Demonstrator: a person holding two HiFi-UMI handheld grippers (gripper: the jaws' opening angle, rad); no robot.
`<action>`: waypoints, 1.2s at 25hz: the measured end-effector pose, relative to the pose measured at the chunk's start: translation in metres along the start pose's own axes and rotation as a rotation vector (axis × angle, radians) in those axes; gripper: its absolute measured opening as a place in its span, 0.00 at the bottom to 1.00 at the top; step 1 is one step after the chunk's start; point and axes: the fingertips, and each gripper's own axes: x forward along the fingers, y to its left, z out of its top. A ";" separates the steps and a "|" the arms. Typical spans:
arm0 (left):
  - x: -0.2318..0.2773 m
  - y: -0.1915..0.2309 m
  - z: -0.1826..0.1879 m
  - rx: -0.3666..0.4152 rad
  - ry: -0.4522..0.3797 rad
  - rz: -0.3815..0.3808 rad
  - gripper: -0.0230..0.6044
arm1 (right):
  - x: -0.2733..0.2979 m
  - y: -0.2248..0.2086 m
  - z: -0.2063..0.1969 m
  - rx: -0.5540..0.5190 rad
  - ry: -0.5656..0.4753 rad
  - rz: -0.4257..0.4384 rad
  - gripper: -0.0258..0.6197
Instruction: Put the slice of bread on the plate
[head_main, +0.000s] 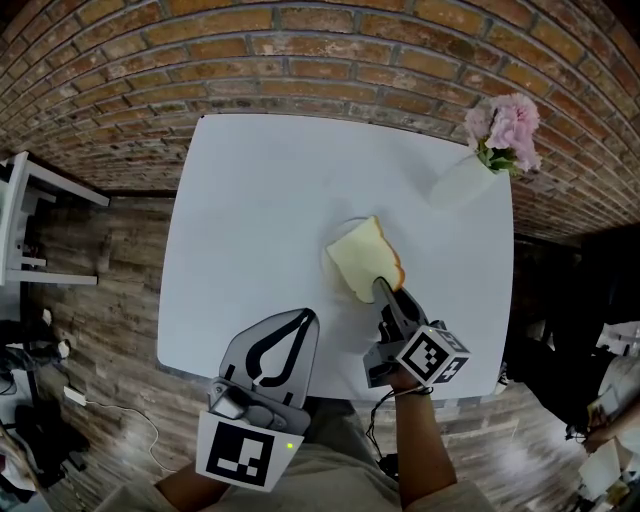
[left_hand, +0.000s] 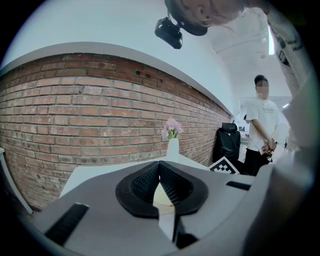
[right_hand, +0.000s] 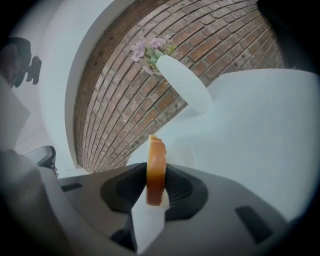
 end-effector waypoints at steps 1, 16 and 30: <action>0.000 0.000 0.000 -0.002 0.001 0.000 0.05 | 0.000 -0.001 0.000 0.001 0.000 -0.002 0.21; 0.002 0.004 -0.003 -0.015 0.004 0.005 0.05 | 0.007 -0.017 -0.003 0.008 0.006 -0.052 0.24; 0.003 0.005 -0.003 -0.010 0.006 0.001 0.05 | 0.012 -0.019 -0.002 -0.038 0.033 -0.103 0.35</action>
